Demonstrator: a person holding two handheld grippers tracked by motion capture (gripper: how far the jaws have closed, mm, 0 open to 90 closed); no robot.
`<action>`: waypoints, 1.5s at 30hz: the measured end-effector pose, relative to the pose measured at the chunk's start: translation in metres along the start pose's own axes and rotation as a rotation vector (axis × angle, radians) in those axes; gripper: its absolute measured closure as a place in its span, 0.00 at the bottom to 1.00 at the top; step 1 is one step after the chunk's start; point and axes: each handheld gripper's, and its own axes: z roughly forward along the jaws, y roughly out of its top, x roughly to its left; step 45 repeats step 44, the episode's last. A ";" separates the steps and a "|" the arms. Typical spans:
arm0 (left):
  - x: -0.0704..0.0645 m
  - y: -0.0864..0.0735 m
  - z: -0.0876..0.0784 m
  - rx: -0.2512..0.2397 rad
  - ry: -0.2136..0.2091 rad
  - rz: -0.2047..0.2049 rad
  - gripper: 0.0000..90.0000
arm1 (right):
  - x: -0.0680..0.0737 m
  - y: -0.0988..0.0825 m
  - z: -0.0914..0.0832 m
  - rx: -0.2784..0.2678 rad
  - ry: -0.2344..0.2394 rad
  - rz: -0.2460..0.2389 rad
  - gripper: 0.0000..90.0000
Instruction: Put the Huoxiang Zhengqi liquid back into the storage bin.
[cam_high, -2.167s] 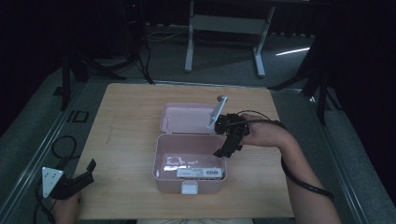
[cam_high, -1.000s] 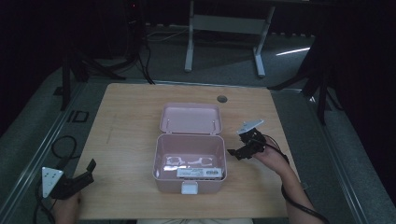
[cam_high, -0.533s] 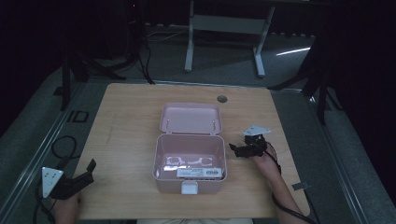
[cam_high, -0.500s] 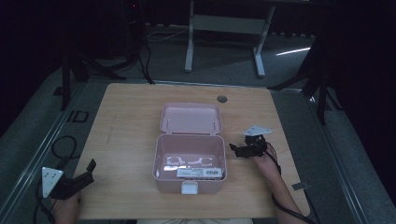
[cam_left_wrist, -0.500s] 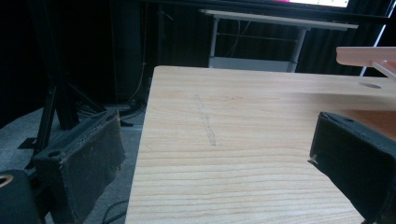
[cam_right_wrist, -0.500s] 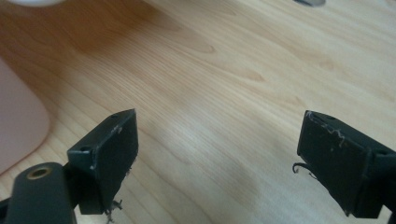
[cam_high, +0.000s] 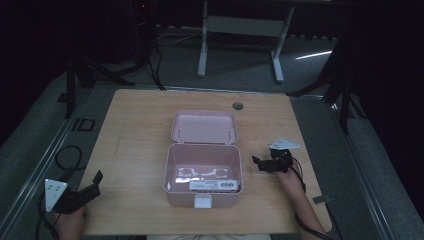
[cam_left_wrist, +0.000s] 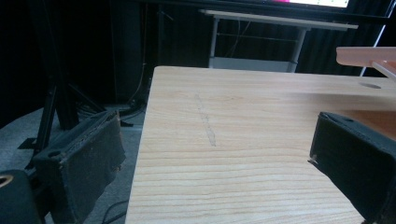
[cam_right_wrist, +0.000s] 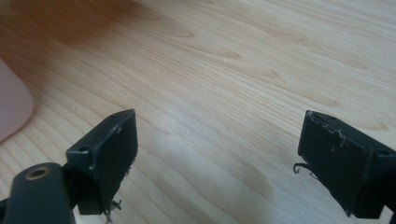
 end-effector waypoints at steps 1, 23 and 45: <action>0.000 0.000 0.000 0.000 0.001 0.001 0.03 | -0.001 -0.001 -0.001 0.001 0.000 0.006 0.12; 0.000 0.000 0.000 -0.001 0.000 0.003 0.03 | -0.035 -0.023 -0.028 -0.051 -0.085 0.131 0.12; 0.000 0.000 0.000 -0.004 -0.001 0.004 0.03 | -0.054 -0.039 -0.051 -0.102 -0.132 0.251 0.12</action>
